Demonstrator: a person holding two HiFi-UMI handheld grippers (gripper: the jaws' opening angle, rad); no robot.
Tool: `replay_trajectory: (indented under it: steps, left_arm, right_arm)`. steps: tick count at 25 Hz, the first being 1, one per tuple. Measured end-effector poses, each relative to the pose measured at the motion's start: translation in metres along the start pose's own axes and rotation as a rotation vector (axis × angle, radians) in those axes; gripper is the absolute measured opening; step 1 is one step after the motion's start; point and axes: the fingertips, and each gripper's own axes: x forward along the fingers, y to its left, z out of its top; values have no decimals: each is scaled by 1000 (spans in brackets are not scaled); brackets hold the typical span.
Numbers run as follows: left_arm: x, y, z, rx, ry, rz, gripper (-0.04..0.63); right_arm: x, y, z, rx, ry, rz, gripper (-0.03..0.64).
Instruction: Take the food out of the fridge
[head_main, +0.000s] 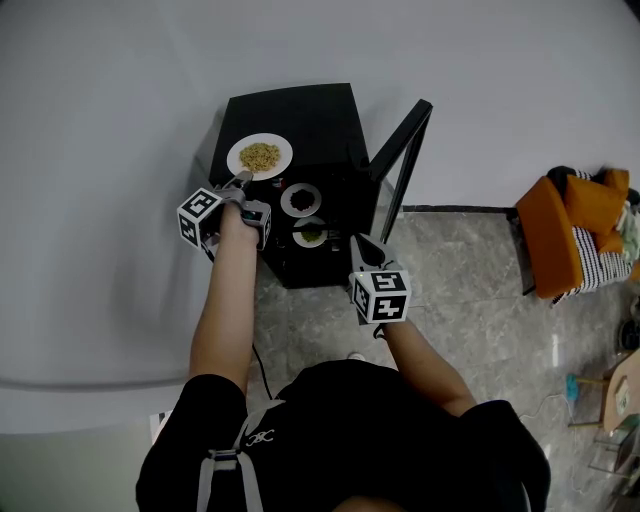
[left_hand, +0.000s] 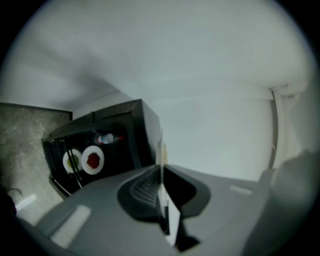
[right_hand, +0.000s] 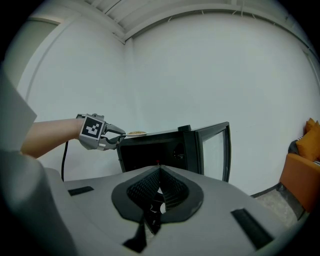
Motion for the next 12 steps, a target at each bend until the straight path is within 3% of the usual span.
replay_trajectory:
  steps: [6, 12]
  left_arm:
    - [8, 8, 2, -59, 0, -21, 14]
    - [8, 8, 3, -38, -23, -58, 28]
  right_arm:
    - [3, 1, -2, -3, 9, -1, -2]
    - [2, 0, -4, 0, 11, -13, -2]
